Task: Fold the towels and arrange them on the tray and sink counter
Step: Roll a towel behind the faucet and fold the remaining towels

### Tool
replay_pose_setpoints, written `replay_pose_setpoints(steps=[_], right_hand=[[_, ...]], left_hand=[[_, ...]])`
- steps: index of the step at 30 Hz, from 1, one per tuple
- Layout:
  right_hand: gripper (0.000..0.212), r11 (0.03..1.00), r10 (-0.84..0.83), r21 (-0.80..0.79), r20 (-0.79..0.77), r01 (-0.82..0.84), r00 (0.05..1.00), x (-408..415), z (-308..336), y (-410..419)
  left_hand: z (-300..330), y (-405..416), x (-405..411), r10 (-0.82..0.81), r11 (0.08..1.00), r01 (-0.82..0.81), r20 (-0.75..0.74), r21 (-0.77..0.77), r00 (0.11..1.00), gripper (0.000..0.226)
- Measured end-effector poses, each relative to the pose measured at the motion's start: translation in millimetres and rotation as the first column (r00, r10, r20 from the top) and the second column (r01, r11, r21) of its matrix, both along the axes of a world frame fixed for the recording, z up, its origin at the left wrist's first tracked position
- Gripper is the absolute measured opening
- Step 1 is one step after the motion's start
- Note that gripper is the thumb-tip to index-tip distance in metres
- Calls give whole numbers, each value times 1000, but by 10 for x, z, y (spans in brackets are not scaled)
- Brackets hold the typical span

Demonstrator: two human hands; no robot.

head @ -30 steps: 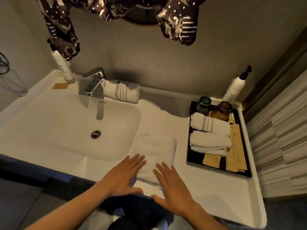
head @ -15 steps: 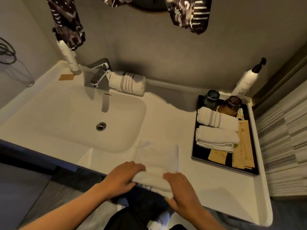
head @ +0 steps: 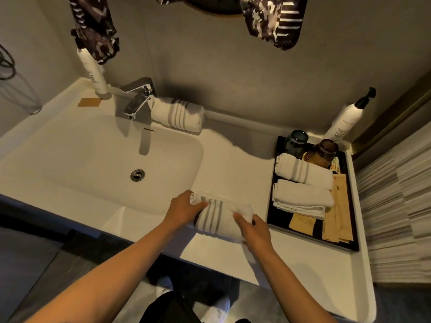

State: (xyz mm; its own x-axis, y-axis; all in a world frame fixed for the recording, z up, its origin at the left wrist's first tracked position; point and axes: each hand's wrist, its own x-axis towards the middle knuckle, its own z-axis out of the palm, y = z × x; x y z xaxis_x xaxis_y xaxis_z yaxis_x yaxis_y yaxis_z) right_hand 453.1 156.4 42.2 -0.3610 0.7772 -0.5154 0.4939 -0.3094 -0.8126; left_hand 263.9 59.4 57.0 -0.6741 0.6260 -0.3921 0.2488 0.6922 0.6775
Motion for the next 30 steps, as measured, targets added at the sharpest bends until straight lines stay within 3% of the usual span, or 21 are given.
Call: replay_pose_setpoints(steps=[2,3,8,11,15,17,20,21,23,24,26,27,28,30], right_hand=[[93,992,-76,-91,105,85,992,-95,-41,51],[100,986,-104,-115,126,118,987,-130,-50,77],[93,984,-74,-143,212,106,975,-247,-38,203],[82,985,-66,-140,232,101,970,-334,-47,260],[74,984,-103,-111,263,136,959,-446,-49,394],[71,982,-114,-114,263,148,958,-441,-43,422],[64,982,-147,-85,234,170,961,-565,-31,519],[63,978,-176,-71,217,195,960,-626,-11,567],[58,967,-239,-52,171,251,956,-821,30,718],[57,960,-270,-33,149,278,951,-905,43,801],[52,950,-311,28,126,310,942,-1120,73,982],[48,944,-330,54,102,326,938,-1257,73,1097],[45,932,-361,66,84,357,929,-1381,75,1209],[47,893,-447,94,58,441,893,-1627,112,1463]], left_hand=[[-15,74,8,7,999,-9,-50,-41,999,39],[-35,95,10,16,998,-20,-59,-58,998,44],[-54,189,7,147,969,-147,-16,-198,989,86],[53,285,10,94,946,-92,-7,-312,996,87],[185,348,-115,116,932,-75,95,-354,989,79],[149,290,-134,85,914,-4,182,-407,980,88],[49,241,-254,187,954,-76,376,-291,907,126],[60,249,-291,241,963,-155,443,-222,864,130],[105,316,-366,273,960,-266,472,-82,838,114],[119,342,-366,256,963,-269,377,-18,890,99],[64,358,-379,82,996,-80,-114,27,990,70],[55,391,-413,-62,996,79,-337,37,940,58],[32,434,-443,-197,969,242,-454,43,869,52],[-19,627,-528,-413,867,497,-504,39,759,54]])
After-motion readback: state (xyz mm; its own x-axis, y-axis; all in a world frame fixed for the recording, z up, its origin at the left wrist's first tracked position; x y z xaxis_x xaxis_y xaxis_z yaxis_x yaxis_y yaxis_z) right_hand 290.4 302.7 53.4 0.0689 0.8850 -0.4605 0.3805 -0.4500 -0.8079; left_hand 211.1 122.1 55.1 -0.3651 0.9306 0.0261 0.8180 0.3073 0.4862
